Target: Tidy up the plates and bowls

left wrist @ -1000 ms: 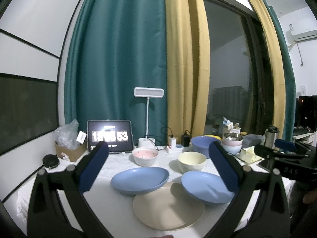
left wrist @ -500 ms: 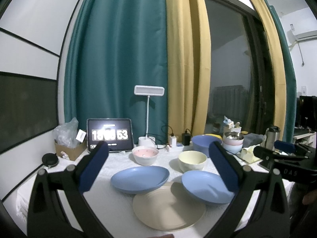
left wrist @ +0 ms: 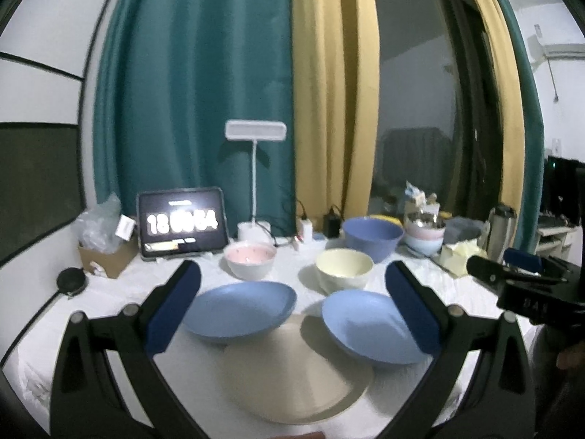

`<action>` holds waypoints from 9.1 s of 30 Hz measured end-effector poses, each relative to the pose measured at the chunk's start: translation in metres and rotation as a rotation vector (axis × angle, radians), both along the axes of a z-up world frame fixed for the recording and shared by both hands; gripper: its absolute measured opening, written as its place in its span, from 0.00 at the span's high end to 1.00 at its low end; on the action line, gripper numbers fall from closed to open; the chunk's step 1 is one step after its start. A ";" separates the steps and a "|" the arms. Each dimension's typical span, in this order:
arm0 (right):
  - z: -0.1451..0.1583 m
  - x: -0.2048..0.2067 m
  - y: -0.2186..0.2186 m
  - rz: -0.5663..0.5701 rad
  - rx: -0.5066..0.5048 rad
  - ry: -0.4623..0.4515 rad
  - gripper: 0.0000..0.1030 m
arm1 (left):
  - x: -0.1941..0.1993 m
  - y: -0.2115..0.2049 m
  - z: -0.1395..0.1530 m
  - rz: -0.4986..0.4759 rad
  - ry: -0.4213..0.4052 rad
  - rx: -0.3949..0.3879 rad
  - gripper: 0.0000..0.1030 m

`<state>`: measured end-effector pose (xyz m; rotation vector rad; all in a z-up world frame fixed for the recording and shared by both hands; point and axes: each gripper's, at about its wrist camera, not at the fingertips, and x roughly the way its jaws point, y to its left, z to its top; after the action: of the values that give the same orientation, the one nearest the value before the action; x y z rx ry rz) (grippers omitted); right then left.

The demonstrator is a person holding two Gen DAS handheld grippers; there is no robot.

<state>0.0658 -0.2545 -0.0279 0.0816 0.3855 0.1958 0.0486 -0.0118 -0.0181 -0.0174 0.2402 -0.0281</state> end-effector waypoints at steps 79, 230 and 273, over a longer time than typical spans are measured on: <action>-0.128 0.163 -0.110 -0.035 0.064 0.473 0.84 | 0.183 -0.167 -0.131 -0.149 0.614 0.132 0.67; -0.068 0.151 0.153 0.215 -0.083 0.369 0.78 | 0.136 0.105 -0.105 0.109 0.466 -0.161 0.75; -0.071 0.110 0.006 0.093 0.082 0.333 0.78 | 0.119 -0.038 -0.086 -0.011 0.456 0.014 0.73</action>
<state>0.1756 -0.2488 -0.0993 0.1785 0.7136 0.2916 0.1680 -0.0501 -0.1037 -0.0083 0.6960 -0.0328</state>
